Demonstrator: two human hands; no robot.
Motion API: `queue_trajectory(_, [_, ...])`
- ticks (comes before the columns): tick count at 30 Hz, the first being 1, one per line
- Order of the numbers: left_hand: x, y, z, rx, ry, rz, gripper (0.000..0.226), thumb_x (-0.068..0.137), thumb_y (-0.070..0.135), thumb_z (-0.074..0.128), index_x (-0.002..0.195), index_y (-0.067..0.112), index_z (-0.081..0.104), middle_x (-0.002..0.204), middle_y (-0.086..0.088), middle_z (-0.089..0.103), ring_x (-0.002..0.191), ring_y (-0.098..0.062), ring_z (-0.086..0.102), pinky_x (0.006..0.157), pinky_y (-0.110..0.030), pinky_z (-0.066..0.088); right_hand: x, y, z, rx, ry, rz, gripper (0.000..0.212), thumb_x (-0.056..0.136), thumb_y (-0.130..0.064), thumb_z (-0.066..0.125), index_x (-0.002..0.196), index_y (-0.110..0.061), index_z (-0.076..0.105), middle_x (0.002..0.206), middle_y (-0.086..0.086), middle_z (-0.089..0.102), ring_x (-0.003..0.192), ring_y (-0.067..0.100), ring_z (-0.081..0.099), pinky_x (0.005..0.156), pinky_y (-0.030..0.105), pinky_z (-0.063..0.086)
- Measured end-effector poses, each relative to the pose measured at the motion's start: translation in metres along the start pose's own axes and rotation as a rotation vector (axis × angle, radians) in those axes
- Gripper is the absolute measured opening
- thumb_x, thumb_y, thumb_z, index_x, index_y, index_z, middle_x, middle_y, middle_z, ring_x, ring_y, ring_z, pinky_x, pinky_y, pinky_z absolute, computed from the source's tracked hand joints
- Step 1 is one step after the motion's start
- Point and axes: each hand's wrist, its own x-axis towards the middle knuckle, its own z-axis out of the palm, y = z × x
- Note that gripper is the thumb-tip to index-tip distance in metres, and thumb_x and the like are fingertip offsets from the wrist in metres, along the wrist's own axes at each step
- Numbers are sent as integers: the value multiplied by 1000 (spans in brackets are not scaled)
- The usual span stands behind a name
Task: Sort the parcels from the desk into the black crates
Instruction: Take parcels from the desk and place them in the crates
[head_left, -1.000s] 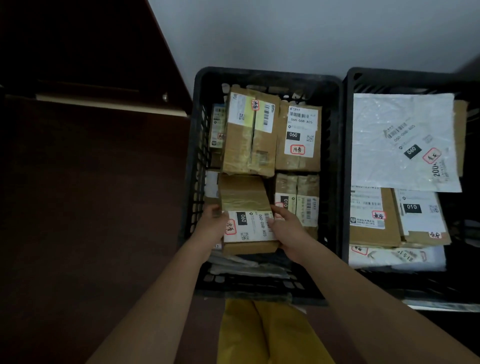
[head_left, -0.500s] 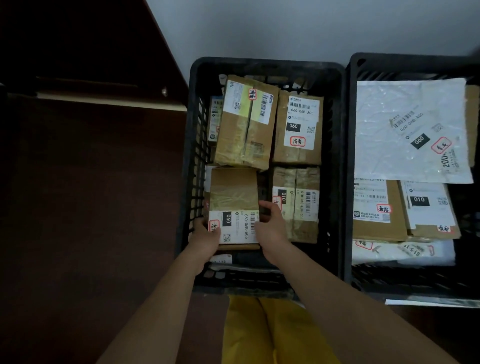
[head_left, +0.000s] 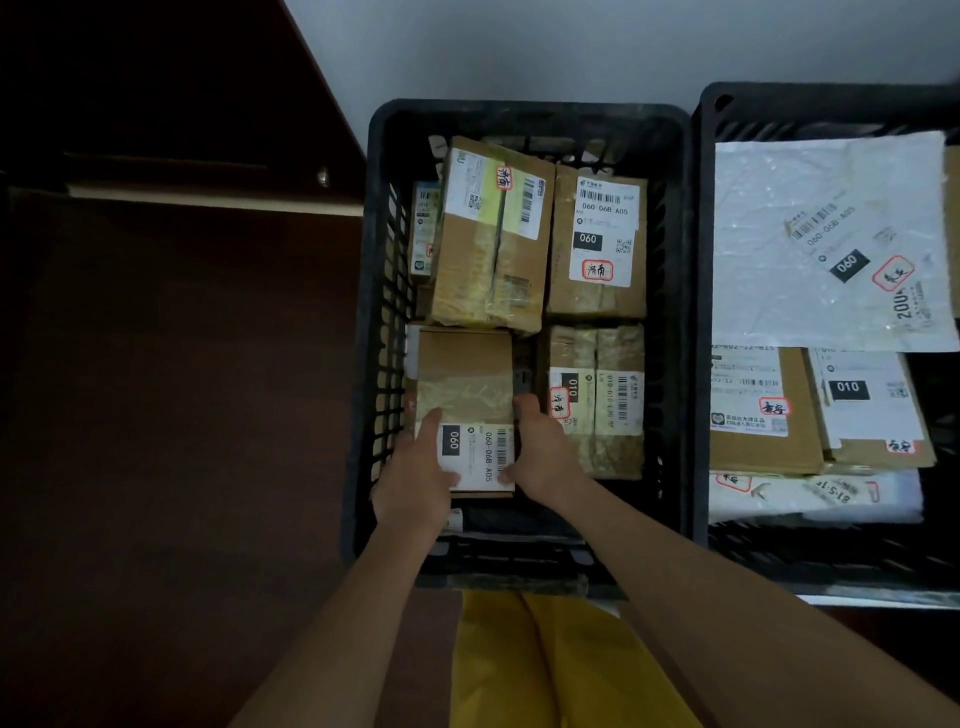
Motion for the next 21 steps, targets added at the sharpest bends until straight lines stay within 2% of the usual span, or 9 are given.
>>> queue_trajectory(3, [9, -4, 6, 49, 29, 13, 75, 88, 9, 68, 145, 37, 27, 123, -8, 51, 104, -22, 56, 76, -39, 52, 7, 7, 10, 45, 28, -17, 89, 72, 5, 80, 143, -7, 28, 120, 12, 62, 108, 26, 61, 79, 32, 52])
queue_trajectory(5, [10, -5, 10, 90, 57, 37, 76, 87, 6, 68, 144, 37, 27, 132, -8, 45, 109, -22, 52, 77, -41, 54, 8, 10, 21, 58, 42, -33, 96, 76, 3, 78, 149, -11, 19, 120, 13, 62, 106, 26, 62, 85, 40, 56])
queue_trajectory(8, [10, -3, 10, 296, 126, 172, 85, 89, 12, 68, 152, 35, 16, 158, -1, 16, 131, -22, 35, 97, -40, 46, 2, 15, 26, 78, 59, -73, 107, 81, 2, 75, 157, -20, 4, 125, 12, 60, 108, 25, 62, 90, 39, 55])
queue_trajectory(10, [11, 0, 6, 436, 128, 275, 88, 91, 13, 66, 156, 30, 8, 164, 3, 2, 145, -23, 19, 115, -40, 26, -4, 16, 23, 92, 48, -104, 102, 84, 1, 72, 158, -25, 8, 136, 10, 55, 120, 23, 57, 96, 26, 48])
queue_trajectory(12, [13, 0, 4, 544, 111, 280, 81, 94, 13, 61, 156, 23, 11, 164, -3, 5, 150, -24, 8, 121, -39, 8, -8, 14, 21, 44, 21, -146, 94, 87, -1, 70, 158, -26, 14, 132, 10, 59, 119, 22, 57, 86, 18, 43])
queue_trajectory(13, [14, -3, 5, 588, 113, 250, 76, 95, 14, 59, 156, 19, 13, 164, -6, 10, 151, -24, 8, 121, -40, 5, -6, 14, 21, 7, 9, -172, 92, 88, -3, 70, 158, -25, 15, 126, 11, 61, 114, 22, 59, 81, 18, 43])
queue_trajectory(15, [15, -8, 9, 645, 117, 190, 72, 97, 15, 55, 156, 11, 13, 163, -11, 14, 151, -26, 10, 123, -41, 4, 1, 13, 22, -38, -13, -197, 91, 88, -4, 70, 157, -25, 15, 122, 11, 63, 109, 22, 60, 80, 23, 46])
queue_trajectory(18, [19, -9, 17, 642, 83, 158, 73, 99, 7, 51, 156, 5, 6, 163, -15, 7, 151, -27, 9, 123, -38, 3, 9, 15, 26, -38, -9, -181, 92, 87, -1, 70, 157, -28, 17, 129, 10, 62, 112, 21, 61, 92, 32, 52])
queue_trajectory(21, [26, -5, 24, 632, 10, 145, 75, 97, -3, 47, 154, -1, -2, 162, -21, -1, 151, -32, 5, 122, -37, 1, 11, 17, 31, -42, -5, -168, 86, 91, 1, 63, 156, -30, 17, 131, 8, 59, 109, 19, 62, 81, 22, 47])
